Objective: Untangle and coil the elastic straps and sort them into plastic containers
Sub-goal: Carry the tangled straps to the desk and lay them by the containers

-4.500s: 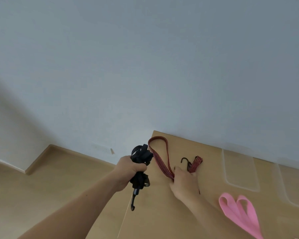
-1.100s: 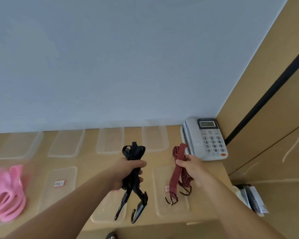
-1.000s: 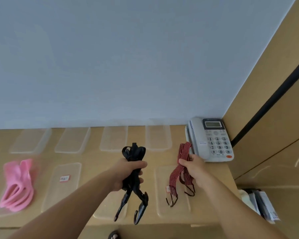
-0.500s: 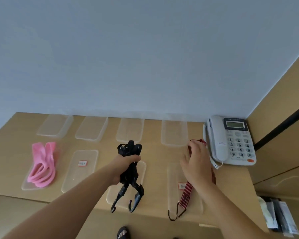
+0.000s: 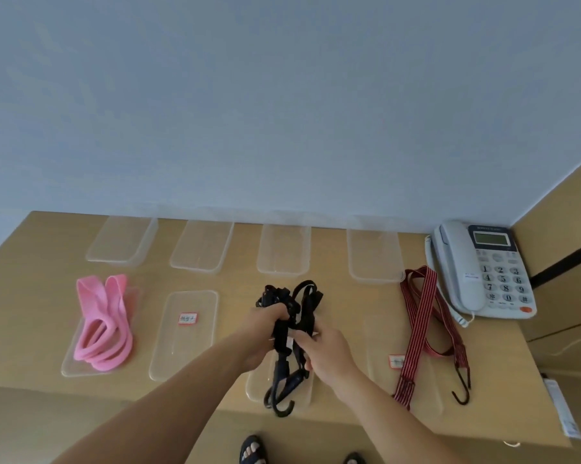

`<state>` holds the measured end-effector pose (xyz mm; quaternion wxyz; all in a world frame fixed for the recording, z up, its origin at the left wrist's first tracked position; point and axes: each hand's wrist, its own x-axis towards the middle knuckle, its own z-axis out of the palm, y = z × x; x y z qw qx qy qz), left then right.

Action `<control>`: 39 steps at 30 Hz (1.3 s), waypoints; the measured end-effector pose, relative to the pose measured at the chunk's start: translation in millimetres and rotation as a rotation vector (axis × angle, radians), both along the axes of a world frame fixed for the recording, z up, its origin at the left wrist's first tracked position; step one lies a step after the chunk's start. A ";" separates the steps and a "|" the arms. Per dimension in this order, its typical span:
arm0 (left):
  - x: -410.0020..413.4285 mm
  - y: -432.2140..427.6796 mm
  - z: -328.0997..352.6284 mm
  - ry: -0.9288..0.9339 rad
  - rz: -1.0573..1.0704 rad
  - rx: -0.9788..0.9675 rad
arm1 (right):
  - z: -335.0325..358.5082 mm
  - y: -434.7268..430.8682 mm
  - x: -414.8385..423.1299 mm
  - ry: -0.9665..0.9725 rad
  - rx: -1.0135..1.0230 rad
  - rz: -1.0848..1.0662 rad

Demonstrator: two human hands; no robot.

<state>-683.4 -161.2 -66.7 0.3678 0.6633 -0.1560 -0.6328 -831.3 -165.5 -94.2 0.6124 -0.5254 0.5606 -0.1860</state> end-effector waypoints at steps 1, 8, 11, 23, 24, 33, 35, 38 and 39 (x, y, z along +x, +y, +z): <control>3.2 1.6 -3.7 -0.027 -0.029 -0.018 | -3.2 -2.0 1.0 0.042 -0.008 -0.001; 24.4 15.2 -25.7 -0.571 -0.439 -0.159 | -16.2 -6.4 15.4 0.338 -0.170 0.035; 30.2 23.1 -37.2 -0.734 -0.507 -0.122 | -15.9 -0.8 20.7 0.353 -0.238 -0.046; 29.2 21.4 -46.3 -0.679 -0.405 -0.093 | -10.2 -0.7 15.8 0.580 -0.269 0.077; 29.0 27.1 -44.1 -0.681 -0.392 -0.092 | -7.2 -0.4 13.6 0.613 -0.307 0.069; 61.0 119.2 0.7 -0.835 -0.045 -0.045 | 33.3 17.7 71.5 0.537 -0.683 0.397; 82.7 153.6 13.8 -0.885 -0.011 0.006 | 40.1 36.5 101.6 0.525 -0.679 0.533; 118.6 212.0 30.8 -0.938 0.098 0.077 | 49.4 72.4 146.8 0.486 -0.711 0.719; 130.8 233.3 35.3 -0.954 0.145 0.096 | 52.4 85.5 162.7 0.477 -0.726 0.780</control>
